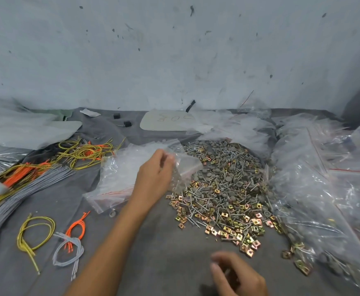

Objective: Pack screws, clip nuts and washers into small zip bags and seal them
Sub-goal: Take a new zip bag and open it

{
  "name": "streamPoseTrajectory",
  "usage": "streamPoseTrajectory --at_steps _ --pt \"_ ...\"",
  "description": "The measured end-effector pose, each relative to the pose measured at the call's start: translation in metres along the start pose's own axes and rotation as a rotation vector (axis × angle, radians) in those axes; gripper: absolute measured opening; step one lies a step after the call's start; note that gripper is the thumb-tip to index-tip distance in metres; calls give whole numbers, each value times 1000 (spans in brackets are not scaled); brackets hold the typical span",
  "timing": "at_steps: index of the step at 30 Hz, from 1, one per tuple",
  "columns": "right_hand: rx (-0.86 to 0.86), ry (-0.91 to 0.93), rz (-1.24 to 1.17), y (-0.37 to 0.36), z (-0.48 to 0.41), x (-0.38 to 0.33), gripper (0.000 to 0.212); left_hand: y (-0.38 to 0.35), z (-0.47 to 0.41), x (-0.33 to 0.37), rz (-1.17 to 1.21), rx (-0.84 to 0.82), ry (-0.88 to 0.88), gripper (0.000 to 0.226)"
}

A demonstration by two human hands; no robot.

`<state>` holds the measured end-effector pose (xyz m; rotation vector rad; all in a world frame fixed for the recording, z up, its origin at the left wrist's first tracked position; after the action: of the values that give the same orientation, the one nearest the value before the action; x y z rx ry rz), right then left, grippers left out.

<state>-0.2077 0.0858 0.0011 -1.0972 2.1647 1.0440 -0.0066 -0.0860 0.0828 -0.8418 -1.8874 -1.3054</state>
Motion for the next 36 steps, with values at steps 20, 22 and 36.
streamPoseTrajectory --at_steps 20,22,36 --pt "-197 -363 -572 -1 -70 0 11 26 94 1 -312 17 -103 29" --pt "-166 -418 -655 -5 -71 -2 8 28 107 15 -341 109 -210 28" --pt "-68 -468 -788 -36 -59 -10 27 7 126 12 -79 -256 22 10"
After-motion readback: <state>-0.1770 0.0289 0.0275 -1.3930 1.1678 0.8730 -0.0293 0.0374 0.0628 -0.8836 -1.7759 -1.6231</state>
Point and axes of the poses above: each hand's wrist, its own z-axis away from the middle knuckle, its own y-axis out of the back of the hand, x = y × z, the point moved 5 cm from there along -z, towards the middle knuckle, and after that the axes turned 9 degrees about y, right-handed, at the moved point
